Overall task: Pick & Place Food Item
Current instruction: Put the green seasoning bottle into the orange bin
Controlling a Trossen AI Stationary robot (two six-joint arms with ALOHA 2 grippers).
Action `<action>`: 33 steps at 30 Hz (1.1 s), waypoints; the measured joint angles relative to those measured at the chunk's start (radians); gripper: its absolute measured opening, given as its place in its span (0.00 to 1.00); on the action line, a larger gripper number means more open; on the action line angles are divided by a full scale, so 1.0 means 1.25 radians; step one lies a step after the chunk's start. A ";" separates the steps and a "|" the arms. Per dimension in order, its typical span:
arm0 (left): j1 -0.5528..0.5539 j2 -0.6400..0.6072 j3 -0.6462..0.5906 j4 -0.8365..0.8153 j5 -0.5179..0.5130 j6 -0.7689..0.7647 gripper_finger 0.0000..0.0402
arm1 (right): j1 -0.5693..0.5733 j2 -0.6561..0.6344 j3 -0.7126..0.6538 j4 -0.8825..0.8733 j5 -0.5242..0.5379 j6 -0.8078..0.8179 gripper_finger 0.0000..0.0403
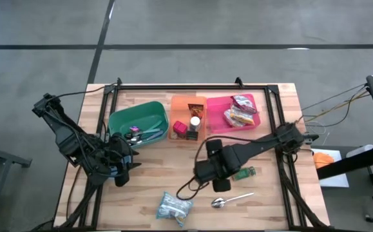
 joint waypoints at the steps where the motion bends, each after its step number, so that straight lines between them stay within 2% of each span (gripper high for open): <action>1: 0.000 0.000 0.000 0.000 0.000 0.000 0.51 | 0.003 -0.025 -0.042 0.023 -0.002 0.015 0.56; 8: 0.000 0.000 0.000 0.003 -0.009 0.006 0.51 | 0.014 -0.198 -0.351 0.219 -0.044 0.106 0.56; 15: 0.000 0.000 0.000 0.015 -0.022 0.007 0.51 | 0.039 -0.269 -0.558 0.300 -0.073 0.180 0.56; 20: 0.000 0.000 0.000 0.023 -0.050 0.009 0.51 | 0.060 -0.266 -0.636 0.327 -0.123 0.196 0.56; 28: 0.000 0.000 0.000 0.023 -0.055 0.015 0.51 | 0.100 -0.265 -0.696 0.348 -0.135 0.237 0.56; 33: 0.000 0.000 0.000 0.024 -0.055 0.015 0.51 | 0.109 -0.265 -0.729 0.430 -0.153 0.230 0.56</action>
